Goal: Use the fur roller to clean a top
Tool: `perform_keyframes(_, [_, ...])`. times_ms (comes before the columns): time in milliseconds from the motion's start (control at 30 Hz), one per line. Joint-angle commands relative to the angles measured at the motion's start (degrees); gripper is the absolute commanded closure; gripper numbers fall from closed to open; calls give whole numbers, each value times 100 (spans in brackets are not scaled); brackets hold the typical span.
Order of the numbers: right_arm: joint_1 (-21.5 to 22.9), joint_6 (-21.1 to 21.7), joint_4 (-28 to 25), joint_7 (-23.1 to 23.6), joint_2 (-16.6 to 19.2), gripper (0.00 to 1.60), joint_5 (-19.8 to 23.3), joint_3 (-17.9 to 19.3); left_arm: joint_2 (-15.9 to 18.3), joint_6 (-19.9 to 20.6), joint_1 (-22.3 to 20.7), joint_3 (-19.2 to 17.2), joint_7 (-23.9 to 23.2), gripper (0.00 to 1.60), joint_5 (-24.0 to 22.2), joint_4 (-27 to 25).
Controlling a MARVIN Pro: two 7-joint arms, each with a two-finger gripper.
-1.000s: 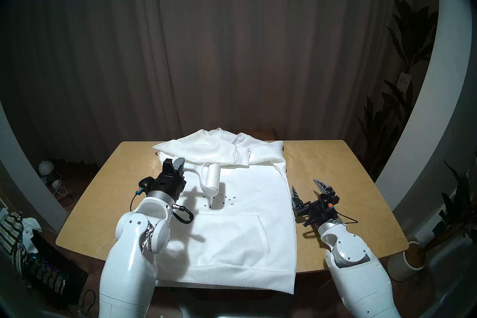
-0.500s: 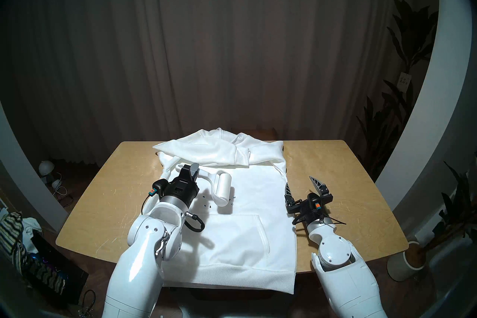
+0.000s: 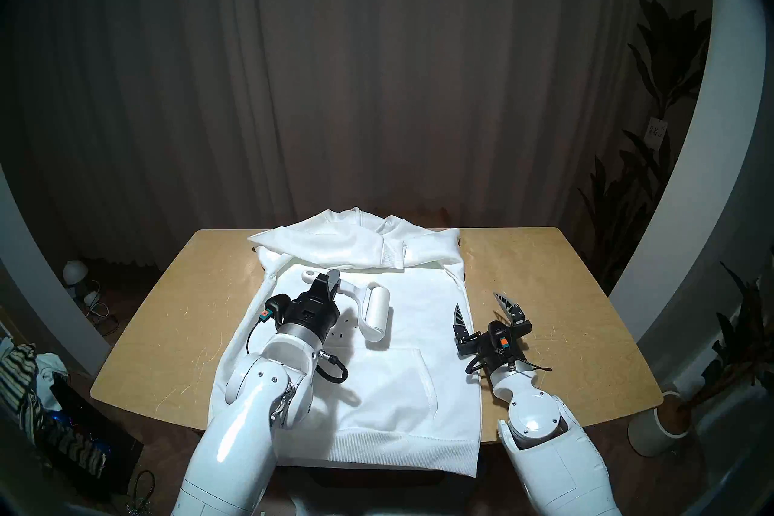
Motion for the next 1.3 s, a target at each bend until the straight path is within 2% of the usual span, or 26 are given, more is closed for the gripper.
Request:
perform_keyframes(0, [26, -71, -22, 99, 28, 0, 43, -37, -17, -219, -254, 141, 120, 160, -34, -14])
perform_keyframes(233, [7, -103, -51, 261, 116, 0, 72, -88, 6, -426, -399, 325, 209, 160, -11, 247])
perform_keyframes(467, [-210, 237, -402, 267, 166, 0, 169, -11, 79, -539, -385, 505, 149, 160, 204, 383])
perform_keyframes(600, [-297, 697, -643, 259, 138, 0, 259, 64, 97, -709, -403, 572, 148, 160, 241, 438])
perform_keyframes(767, [-281, 1329, -885, 342, 66, 0, 545, 163, 98, -689, -384, 553, 138, 160, 297, 411])
perform_keyframes(1000, [-161, 2162, -1066, 441, 170, 0, 546, 149, 116, -776, -388, 577, 207, 160, 400, 479])
perform_keyframes(1100, [-125, 2368, -1071, 495, 221, 0, 484, 116, 130, -785, -389, 580, 224, 160, 419, 509])
perform_keyframes(1267, [-55, 2287, -920, 110, 323, 0, -234, -136, 133, -811, -395, 556, 196, 160, 398, 570])
